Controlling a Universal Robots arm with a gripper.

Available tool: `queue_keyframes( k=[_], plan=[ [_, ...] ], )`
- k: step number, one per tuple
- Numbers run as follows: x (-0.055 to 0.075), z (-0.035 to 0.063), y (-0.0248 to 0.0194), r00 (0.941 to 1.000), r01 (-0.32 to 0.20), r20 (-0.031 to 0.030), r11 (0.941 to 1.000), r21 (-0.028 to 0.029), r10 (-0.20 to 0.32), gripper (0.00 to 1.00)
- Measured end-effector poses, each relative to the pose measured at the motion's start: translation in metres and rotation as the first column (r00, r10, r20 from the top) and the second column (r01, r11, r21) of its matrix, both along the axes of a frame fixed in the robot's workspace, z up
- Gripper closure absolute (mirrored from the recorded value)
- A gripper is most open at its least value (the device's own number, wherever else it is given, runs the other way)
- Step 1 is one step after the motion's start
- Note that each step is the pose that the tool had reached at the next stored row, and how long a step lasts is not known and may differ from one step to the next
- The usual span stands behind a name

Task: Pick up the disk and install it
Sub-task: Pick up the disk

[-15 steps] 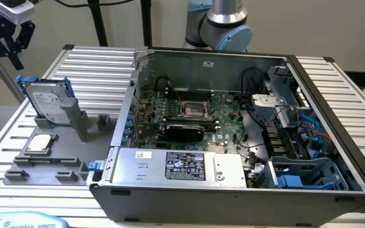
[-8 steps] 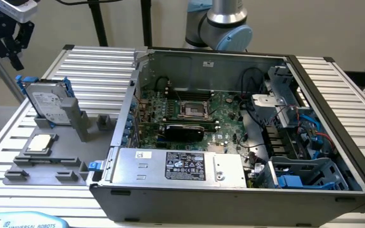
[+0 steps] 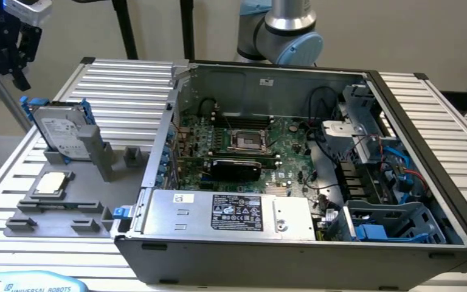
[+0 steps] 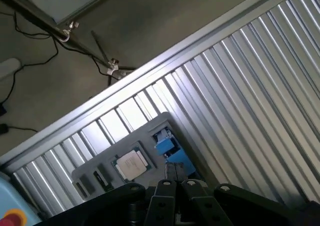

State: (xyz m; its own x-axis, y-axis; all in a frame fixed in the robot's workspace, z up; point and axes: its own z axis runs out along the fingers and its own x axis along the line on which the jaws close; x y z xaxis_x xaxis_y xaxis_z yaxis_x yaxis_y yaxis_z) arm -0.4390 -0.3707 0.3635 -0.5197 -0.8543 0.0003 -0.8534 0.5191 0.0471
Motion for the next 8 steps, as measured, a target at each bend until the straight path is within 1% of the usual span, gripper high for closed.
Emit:
queue_keyframes(
  k=[2, 4, 6, 8],
  plan=[
    [0.0, -0.0002, 0.0, 0.9994, -0.036, 0.0002, 0.9994, 0.0, 0.036, 0.89],
    [0.0, -0.0003, 0.0, 0.9974, -0.072, 0.0004, 0.9974, 0.0, 0.072, 0.89],
    [0.0, -0.0004, 0.0, 0.994, -0.109, 0.0006, 0.994, -0.0001, 0.109, 0.89],
    [0.0, -0.0004, 0.0, 0.9894, -0.145, 0.0015, 0.9894, -0.0002, 0.145, 0.89]
  ],
)
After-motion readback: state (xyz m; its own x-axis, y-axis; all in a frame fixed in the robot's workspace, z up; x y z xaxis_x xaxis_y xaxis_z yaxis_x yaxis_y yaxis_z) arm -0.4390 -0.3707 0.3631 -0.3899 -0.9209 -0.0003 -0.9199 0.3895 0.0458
